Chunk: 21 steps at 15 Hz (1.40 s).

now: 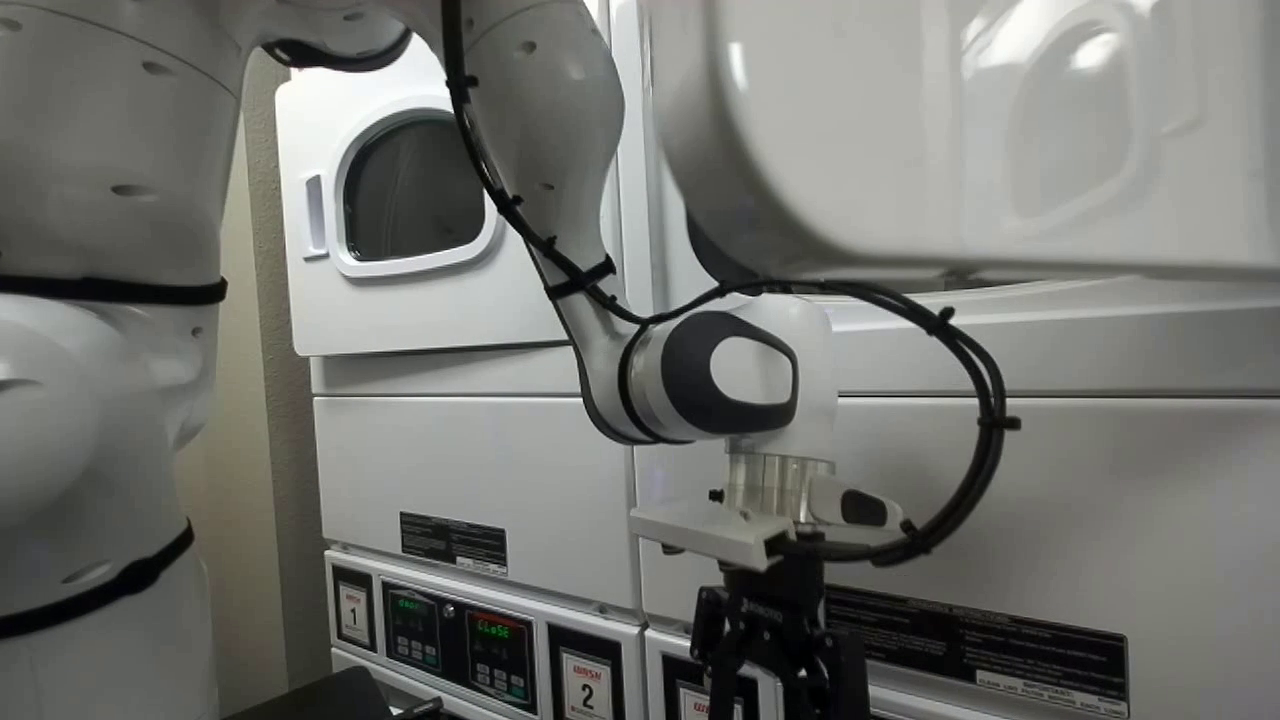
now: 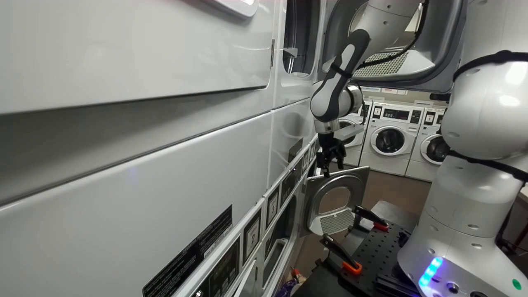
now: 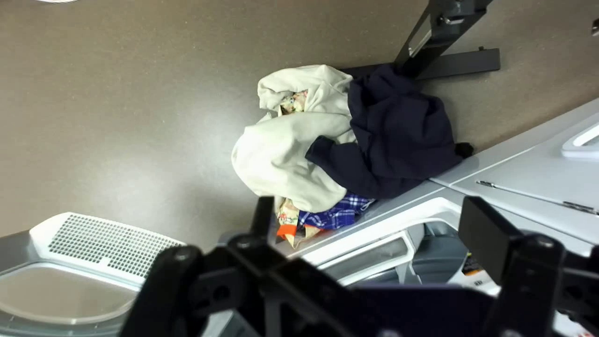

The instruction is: Remove the black clothing from the machine

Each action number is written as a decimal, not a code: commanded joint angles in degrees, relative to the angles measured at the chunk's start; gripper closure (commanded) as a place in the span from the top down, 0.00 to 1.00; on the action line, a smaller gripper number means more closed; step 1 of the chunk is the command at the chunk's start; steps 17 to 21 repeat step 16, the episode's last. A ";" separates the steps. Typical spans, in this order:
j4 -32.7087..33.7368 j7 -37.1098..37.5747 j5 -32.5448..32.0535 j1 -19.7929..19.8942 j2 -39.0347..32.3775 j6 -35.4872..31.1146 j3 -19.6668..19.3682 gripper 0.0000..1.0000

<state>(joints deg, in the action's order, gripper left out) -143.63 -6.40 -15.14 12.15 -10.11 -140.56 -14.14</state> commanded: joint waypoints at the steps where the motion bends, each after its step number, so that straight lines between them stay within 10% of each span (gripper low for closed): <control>1: -0.34 -3.54 5.78 -0.66 12.22 8.55 2.37 1.00; 10: 8.62 -10.09 14.18 -3.17 28.61 24.92 2.70 1.00; 21: 9.85 -10.48 14.05 -3.90 31.63 27.20 2.40 1.00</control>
